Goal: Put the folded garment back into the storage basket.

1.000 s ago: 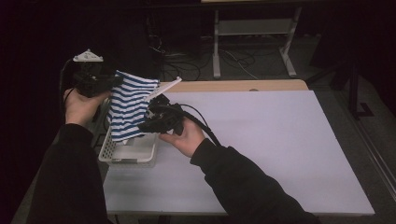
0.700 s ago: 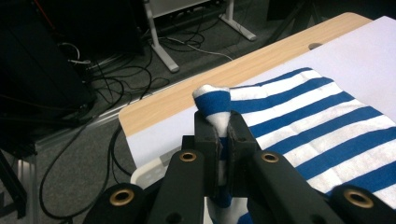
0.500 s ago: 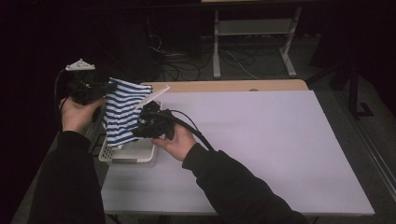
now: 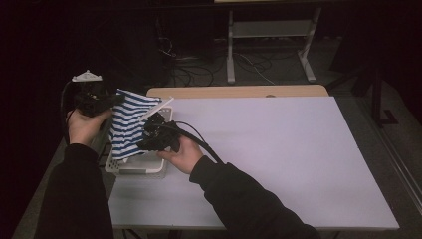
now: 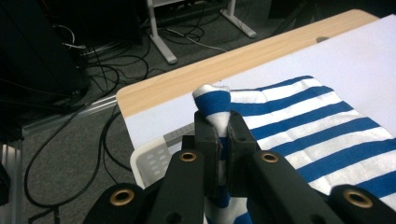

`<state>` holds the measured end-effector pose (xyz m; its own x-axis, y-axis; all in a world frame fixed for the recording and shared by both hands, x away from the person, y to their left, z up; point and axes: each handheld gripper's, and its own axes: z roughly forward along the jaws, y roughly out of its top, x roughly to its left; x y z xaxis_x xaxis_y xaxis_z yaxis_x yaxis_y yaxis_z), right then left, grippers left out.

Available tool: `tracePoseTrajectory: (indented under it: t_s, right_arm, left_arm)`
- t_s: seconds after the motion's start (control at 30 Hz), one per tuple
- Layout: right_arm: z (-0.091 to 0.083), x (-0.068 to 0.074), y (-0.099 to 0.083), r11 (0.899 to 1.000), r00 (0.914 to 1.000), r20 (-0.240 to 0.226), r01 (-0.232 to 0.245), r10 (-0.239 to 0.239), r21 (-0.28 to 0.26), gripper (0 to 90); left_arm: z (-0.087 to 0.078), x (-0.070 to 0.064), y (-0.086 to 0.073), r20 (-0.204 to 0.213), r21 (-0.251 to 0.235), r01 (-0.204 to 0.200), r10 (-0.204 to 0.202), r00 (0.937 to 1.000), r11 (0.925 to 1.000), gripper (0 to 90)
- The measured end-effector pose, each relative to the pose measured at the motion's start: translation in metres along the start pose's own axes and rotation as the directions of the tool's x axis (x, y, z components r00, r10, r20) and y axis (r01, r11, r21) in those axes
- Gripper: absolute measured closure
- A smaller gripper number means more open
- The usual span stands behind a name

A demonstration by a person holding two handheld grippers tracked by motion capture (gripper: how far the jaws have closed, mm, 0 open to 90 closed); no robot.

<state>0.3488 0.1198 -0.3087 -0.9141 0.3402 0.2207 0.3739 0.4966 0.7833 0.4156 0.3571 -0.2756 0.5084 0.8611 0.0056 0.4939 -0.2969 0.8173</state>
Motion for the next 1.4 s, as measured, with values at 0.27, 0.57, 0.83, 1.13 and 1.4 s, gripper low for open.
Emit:
tracePoseTrajectory:
  t_s: [0.27, 0.57, 0.83, 1.13, 1.4]
  right_arm:
    - [0.012, -0.001, -0.004, 1.000, 0.9999, -0.009, -0.013, 0.013, 0.008, 80.3]
    - [0.021, -0.005, -0.007, 1.000, 0.9997, -0.005, -0.022, 0.022, 0.008, 80.3]
    - [0.034, -0.009, -0.016, 0.999, 0.9988, -0.012, -0.048, 0.048, 0.021, 80.3]
    - [0.040, -0.011, -0.024, 0.997, 0.9979, 0.002, -0.064, 0.064, 0.035, 80.3]
    - [0.045, -0.014, -0.031, 0.995, 0.9959, -0.001, -0.090, 0.090, 0.042, 80.2]
  left_arm:
    - [0.006, 0.008, -0.011, 0.007, 0.001, 0.036, -0.036, 0.9993, 0.9993, 84.7]
    - [0.012, 0.017, -0.022, 0.012, -0.007, 0.080, -0.079, 0.9968, 0.9968, 84.8]
    - [0.024, 0.017, -0.031, 0.016, 0.011, 0.082, -0.082, 0.9965, 0.9965, 84.8]
    - [0.035, 0.015, -0.039, 0.026, 0.017, 0.090, -0.091, 0.9956, 0.9958, 84.7]
    - [0.047, 0.014, -0.046, 0.029, 0.037, 0.095, -0.096, 0.9950, 0.9948, 84.6]
